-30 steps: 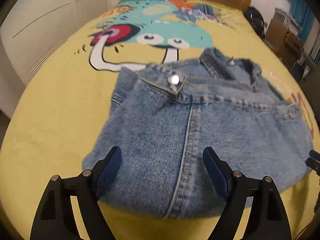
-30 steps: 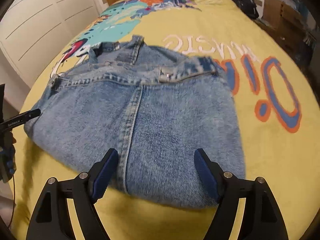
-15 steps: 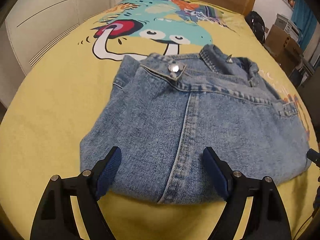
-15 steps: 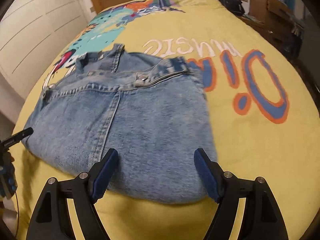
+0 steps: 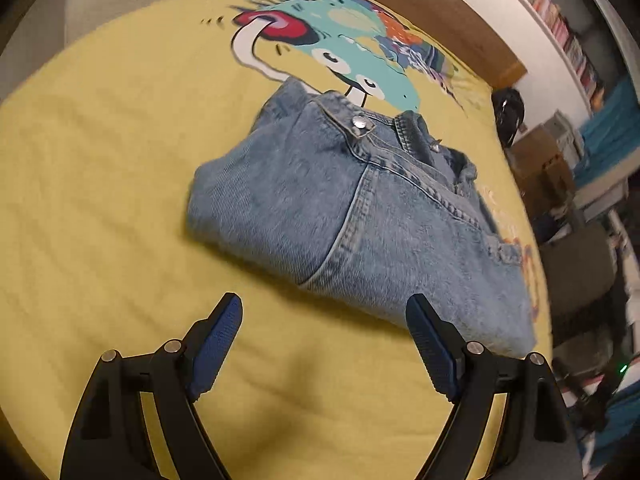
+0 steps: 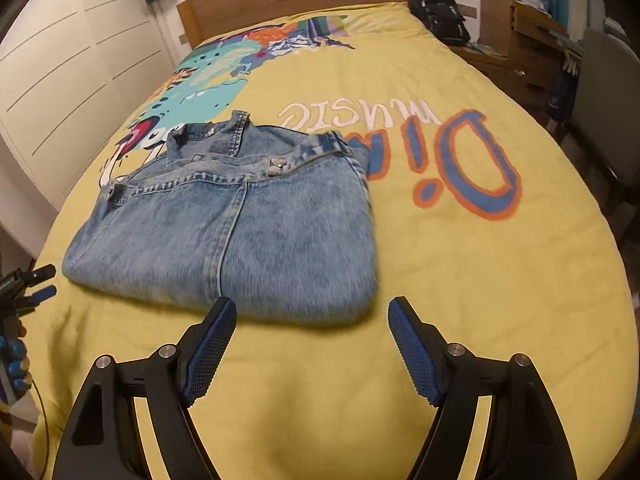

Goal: Fold large clothes
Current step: 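Lift both grippers away from the folded jacket, then move the left gripper to the folded jacket edge and grasp it, then lift the jacket edge with the left gripper and fold it over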

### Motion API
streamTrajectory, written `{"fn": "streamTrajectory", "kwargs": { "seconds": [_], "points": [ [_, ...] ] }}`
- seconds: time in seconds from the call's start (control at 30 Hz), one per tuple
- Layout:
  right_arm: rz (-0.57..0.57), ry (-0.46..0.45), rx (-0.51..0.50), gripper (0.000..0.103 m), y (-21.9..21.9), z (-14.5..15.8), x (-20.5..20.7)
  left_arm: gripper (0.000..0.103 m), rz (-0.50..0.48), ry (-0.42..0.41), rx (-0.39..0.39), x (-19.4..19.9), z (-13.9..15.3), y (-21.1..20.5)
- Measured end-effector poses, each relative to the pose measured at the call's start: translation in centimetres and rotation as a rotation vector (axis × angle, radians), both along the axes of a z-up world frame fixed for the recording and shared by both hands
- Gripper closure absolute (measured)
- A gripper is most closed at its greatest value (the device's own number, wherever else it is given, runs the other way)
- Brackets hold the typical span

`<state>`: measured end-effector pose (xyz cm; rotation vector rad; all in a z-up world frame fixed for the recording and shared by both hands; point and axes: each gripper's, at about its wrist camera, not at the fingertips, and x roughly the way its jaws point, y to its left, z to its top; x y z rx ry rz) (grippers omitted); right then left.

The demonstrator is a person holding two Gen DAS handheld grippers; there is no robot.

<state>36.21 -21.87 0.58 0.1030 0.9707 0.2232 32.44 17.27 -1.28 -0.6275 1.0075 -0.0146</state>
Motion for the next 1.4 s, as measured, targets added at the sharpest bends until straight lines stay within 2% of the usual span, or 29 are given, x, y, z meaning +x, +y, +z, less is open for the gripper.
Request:
{"fn": "streamTrajectory", "kwargs": {
  "seconds": [0.17,0.4,0.7,0.8,0.9,0.97,1.07,1.13,1.27,1.4],
  "points": [
    [-0.043,0.018,0.019,0.024,-1.7,-0.4,-2.6,0.023,0.085,0.000,-0.160,-0.1,-1.6,1.7],
    [-0.117,0.066,-0.008,0.024,-5.4,-1.8,-4.6,0.024,0.245,-0.017,-0.339,1.6,-5.0,3.7],
    [-0.191,0.091,-0.047,0.024,-9.1,-2.9,-4.2,0.034,0.355,-0.101,-0.386,4.4,-5.9,5.1],
    [-0.197,0.105,-0.056,0.024,-9.6,-3.5,-3.9,0.042,0.383,-0.126,-0.413,5.4,-6.6,5.8],
    [-0.193,0.119,-0.067,0.024,-9.7,-4.1,-3.7,0.056,0.397,-0.148,-0.469,6.2,-7.3,6.4],
    [-0.194,0.123,-0.061,0.024,-9.9,-4.5,-3.5,0.077,0.395,-0.146,-0.496,6.7,-7.7,6.6],
    [-0.199,0.121,-0.049,0.024,-10.2,-4.7,-3.3,0.086,0.404,-0.140,-0.539,6.7,-7.9,7.2],
    [-0.201,0.119,-0.043,0.024,-10.5,-4.8,-3.2,0.087,0.400,-0.144,-0.539,6.8,-7.4,7.4],
    [-0.206,0.115,-0.036,0.024,-11.4,-4.8,-3.5,0.090,0.378,-0.148,-0.491,7.6,-5.4,7.0],
    [-0.225,0.104,-0.018,0.024,-12.7,-4.6,-3.8,0.090,0.332,-0.146,-0.402,8.8,-2.6,5.3]
  ]
}}
